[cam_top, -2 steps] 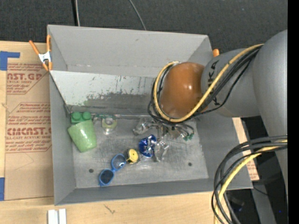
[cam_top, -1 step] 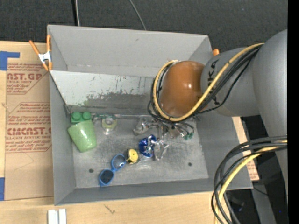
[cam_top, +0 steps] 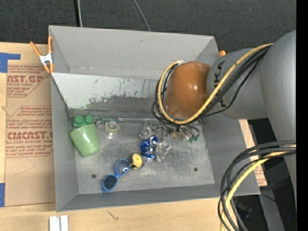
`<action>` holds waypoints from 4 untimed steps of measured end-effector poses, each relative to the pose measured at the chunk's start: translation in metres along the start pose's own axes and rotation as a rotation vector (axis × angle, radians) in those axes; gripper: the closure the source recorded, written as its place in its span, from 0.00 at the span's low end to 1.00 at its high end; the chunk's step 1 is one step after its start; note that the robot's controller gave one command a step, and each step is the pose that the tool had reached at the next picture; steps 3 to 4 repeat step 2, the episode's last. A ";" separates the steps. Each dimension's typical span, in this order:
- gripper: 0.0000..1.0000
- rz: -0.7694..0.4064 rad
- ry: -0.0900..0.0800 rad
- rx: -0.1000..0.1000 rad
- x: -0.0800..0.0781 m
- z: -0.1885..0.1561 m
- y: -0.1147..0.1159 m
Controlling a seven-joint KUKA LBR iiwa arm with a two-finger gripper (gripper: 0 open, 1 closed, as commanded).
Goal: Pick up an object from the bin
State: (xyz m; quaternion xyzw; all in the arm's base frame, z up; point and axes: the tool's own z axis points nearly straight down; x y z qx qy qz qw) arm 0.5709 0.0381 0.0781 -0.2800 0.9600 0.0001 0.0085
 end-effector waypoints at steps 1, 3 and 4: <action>1.00 0.001 0.008 0.000 -0.004 -0.066 0.000; 1.00 0.001 0.011 -0.002 -0.005 -0.087 0.000; 1.00 0.001 0.011 -0.002 -0.005 -0.087 0.000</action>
Offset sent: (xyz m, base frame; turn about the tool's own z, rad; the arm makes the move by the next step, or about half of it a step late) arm 0.0000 0.0001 0.0615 0.0000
